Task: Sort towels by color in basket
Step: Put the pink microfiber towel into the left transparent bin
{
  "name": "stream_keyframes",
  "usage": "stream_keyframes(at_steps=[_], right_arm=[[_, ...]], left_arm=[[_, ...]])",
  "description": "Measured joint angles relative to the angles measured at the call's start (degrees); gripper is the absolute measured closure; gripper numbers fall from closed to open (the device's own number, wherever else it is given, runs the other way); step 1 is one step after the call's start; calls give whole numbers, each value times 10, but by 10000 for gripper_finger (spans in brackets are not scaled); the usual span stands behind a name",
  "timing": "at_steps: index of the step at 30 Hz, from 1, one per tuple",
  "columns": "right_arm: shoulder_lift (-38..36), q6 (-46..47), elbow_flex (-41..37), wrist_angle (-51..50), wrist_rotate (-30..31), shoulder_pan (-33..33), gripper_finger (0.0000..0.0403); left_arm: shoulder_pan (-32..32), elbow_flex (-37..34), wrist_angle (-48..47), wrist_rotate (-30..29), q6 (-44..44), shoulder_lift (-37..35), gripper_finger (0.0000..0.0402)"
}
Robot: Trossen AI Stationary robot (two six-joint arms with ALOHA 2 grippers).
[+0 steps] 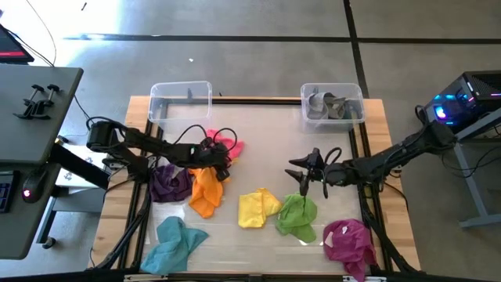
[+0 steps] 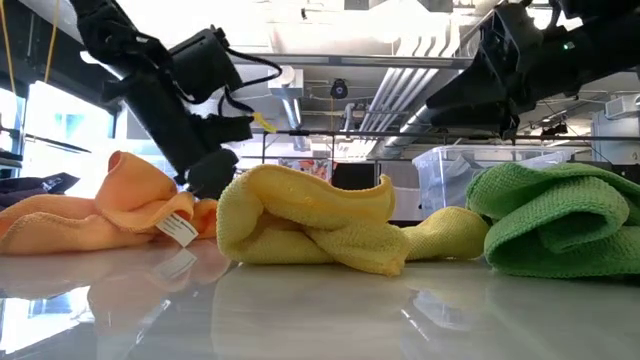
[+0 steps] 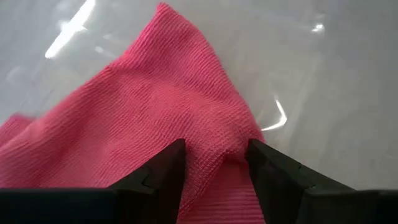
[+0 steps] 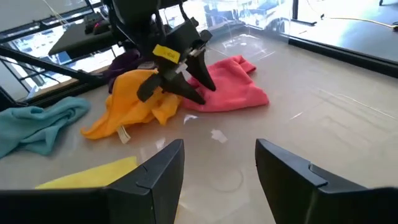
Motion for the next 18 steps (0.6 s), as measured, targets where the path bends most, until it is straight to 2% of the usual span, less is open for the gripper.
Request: stream_keyframes(at_steps=[5, 12, 18], right_arm=[[9, 0, 0, -4, -1, 1, 210], [31, -11, 0, -9, -1, 1, 210], [45, -11, 0, -9, -1, 1, 210]], left_arm=[[0, -3, 8, 9, 17, 0, 281], [-9, -3, 11, 8, 8, 0, 390], [-44, -2, 30, -33, -6, -1, 397]])
